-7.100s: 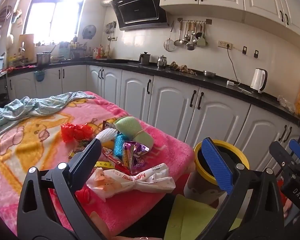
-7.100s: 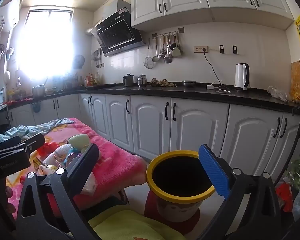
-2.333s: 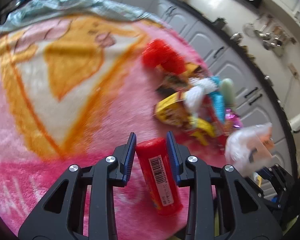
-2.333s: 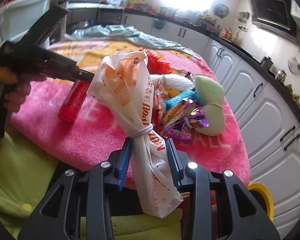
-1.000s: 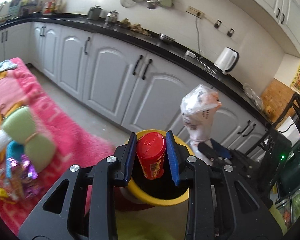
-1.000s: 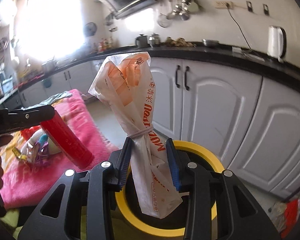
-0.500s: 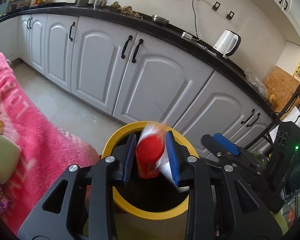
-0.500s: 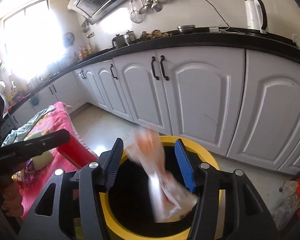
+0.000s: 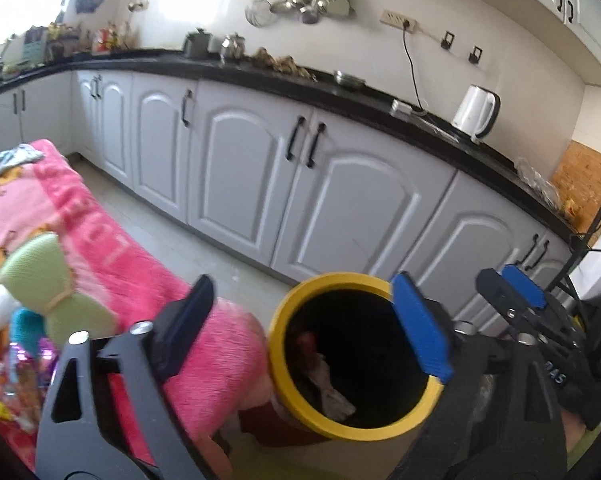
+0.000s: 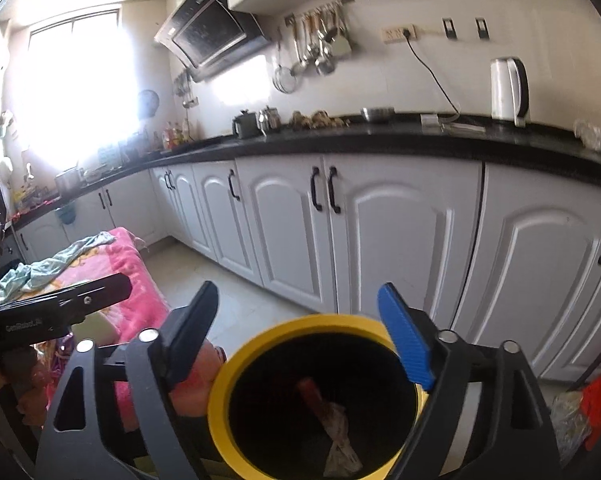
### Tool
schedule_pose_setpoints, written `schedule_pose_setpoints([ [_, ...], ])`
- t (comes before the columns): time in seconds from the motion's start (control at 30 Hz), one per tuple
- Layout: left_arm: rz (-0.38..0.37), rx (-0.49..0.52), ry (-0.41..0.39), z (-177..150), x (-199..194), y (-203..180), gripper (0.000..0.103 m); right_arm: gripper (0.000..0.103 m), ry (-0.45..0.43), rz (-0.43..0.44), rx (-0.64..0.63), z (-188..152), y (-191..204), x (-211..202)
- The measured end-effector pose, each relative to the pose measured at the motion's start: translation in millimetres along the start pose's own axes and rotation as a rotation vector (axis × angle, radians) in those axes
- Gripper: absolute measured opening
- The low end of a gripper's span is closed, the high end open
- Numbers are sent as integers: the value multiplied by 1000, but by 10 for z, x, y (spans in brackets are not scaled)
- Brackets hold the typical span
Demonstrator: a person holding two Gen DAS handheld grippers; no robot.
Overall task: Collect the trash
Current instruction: 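Move both tools back over the table toward the remaining trash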
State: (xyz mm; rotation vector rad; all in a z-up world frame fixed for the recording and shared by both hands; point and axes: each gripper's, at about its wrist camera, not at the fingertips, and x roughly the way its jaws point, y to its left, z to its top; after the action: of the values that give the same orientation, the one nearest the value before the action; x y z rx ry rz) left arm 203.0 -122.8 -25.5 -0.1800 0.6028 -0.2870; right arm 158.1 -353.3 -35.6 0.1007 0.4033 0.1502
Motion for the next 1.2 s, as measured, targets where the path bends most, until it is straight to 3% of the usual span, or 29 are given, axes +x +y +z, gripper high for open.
schedule_pose_setpoints([
  [0.1, 34, 1, -28, 9, -162, 109, 92, 87, -15, 10, -23, 41, 126, -71],
  [0.63, 191, -76, -81, -106, -858, 872, 92, 95, -12, 108, -165, 30, 973, -213],
  [1.2, 366, -249, -151, -235, -1478, 1818, 92, 96, 57, 264, -281, -106, 1839, -157],
])
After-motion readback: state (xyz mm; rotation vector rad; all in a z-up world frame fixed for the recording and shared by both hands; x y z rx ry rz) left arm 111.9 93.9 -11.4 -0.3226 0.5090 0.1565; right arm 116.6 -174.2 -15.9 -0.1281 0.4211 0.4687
